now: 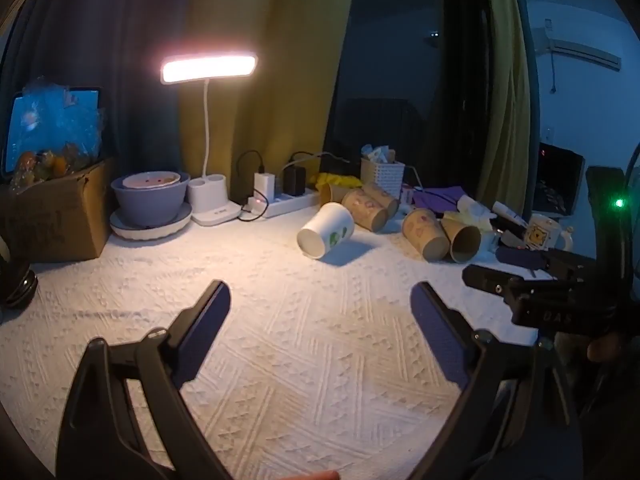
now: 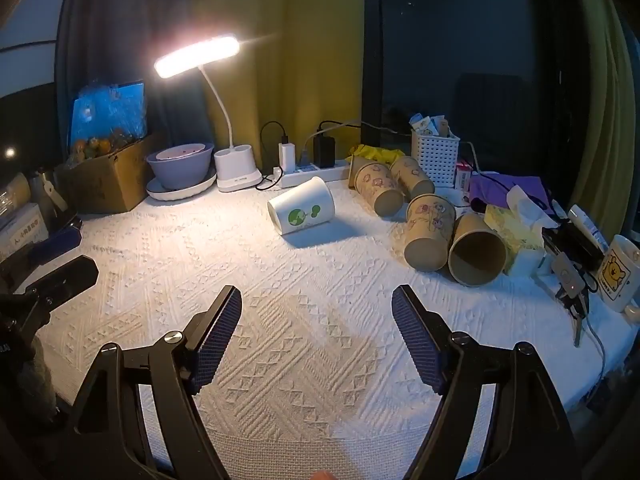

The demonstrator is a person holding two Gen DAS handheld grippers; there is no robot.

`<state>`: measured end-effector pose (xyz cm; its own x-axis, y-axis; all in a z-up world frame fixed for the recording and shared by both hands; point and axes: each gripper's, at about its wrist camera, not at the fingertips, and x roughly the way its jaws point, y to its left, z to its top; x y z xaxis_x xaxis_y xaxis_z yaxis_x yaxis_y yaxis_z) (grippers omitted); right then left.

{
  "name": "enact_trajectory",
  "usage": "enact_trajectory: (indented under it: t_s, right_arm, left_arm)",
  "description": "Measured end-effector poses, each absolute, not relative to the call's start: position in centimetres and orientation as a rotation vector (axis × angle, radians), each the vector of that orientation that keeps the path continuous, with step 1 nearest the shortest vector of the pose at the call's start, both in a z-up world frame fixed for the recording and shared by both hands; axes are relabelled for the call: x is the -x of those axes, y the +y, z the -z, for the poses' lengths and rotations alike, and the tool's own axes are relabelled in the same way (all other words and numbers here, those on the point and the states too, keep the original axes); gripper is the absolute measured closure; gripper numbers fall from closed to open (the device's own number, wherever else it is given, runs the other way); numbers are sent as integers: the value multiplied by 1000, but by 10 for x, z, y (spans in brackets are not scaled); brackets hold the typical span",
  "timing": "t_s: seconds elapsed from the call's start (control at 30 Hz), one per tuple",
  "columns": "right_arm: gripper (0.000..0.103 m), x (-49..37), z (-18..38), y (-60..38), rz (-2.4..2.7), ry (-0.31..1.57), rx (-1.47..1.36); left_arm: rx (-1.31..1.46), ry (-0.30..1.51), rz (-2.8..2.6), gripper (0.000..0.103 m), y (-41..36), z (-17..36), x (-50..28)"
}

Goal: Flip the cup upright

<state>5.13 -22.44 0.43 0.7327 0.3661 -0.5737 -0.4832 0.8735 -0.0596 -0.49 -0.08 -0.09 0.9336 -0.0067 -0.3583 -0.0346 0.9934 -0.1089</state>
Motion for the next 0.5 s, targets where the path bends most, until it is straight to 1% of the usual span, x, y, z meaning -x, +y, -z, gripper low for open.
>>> enact_trajectory:
  t_s: [0.5]
  right_arm:
    - [23, -49, -5, -224, -470, 577, 208]
  left_arm:
    - [118, 364, -10, 10, 0, 1, 5]
